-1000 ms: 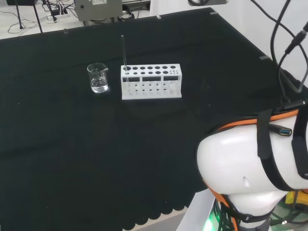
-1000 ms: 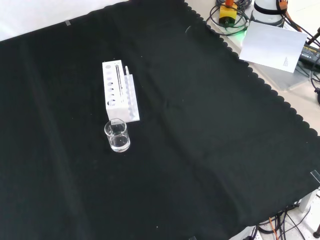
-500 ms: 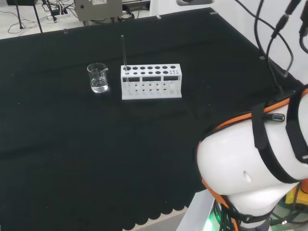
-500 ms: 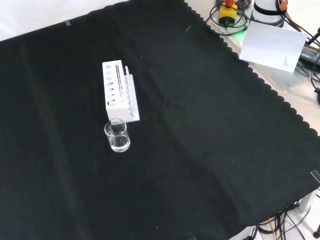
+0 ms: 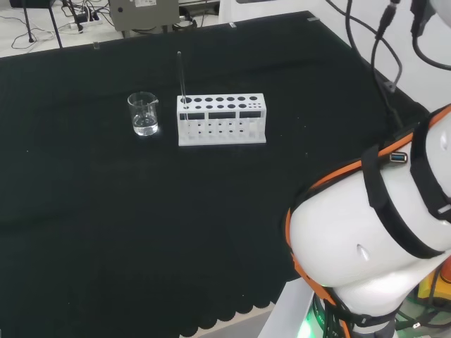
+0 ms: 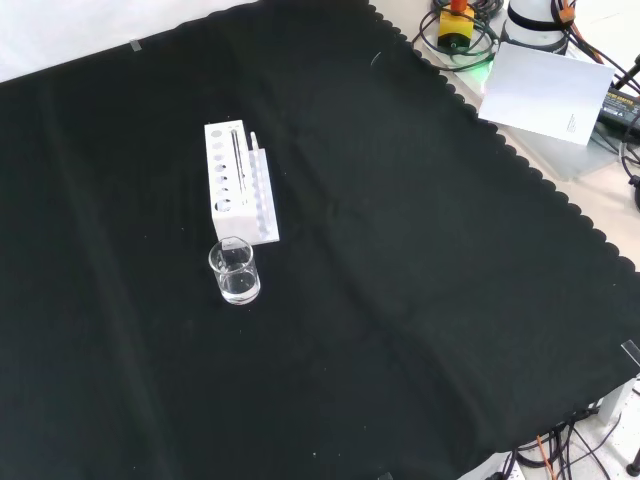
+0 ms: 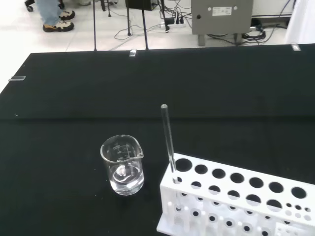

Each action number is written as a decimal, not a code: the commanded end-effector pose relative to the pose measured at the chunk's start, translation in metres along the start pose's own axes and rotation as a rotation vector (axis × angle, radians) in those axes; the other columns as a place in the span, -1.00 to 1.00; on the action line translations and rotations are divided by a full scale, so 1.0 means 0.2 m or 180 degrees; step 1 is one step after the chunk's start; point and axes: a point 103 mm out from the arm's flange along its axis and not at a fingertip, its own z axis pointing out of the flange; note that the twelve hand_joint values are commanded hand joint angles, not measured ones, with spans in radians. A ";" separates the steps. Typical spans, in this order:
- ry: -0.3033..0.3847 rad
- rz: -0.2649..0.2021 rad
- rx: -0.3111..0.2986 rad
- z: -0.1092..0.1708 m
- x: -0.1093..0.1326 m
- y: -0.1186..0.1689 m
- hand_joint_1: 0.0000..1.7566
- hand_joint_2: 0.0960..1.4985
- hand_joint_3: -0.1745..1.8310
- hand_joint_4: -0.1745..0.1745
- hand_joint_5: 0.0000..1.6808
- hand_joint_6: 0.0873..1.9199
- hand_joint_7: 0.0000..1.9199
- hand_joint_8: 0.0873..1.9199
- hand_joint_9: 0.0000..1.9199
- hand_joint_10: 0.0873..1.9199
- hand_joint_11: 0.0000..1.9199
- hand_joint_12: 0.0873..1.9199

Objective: Take the glass rod from the white test tube rack.

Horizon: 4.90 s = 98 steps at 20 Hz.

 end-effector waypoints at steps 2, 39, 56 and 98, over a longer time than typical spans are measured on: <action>0.0045 -0.0134 -0.0022 0.07 0.05 0.14 -0.39 0.20 -0.36 -0.90 -0.81 -1.00 -0.92 -0.08 -0.74 -0.07 -0.99 0.53; 0.0191 -0.0378 0.0275 0.58 -0.02 0.56 -0.33 0.21 -0.35 -1.00 -0.61 -1.00 -0.62 -0.05 -0.40 -0.12 -0.77 0.49; 0.0254 -0.0404 0.0470 0.77 -0.04 0.62 -0.30 0.22 -0.34 -1.00 -0.56 -1.00 -0.52 -0.06 -0.18 -0.14 -0.56 0.46; 0.0254 -0.0369 0.0795 1.04 -0.05 0.74 0.03 0.14 -0.19 -1.00 -0.43 -0.06 -0.03 0.10 0.23 0.03 -0.21 0.36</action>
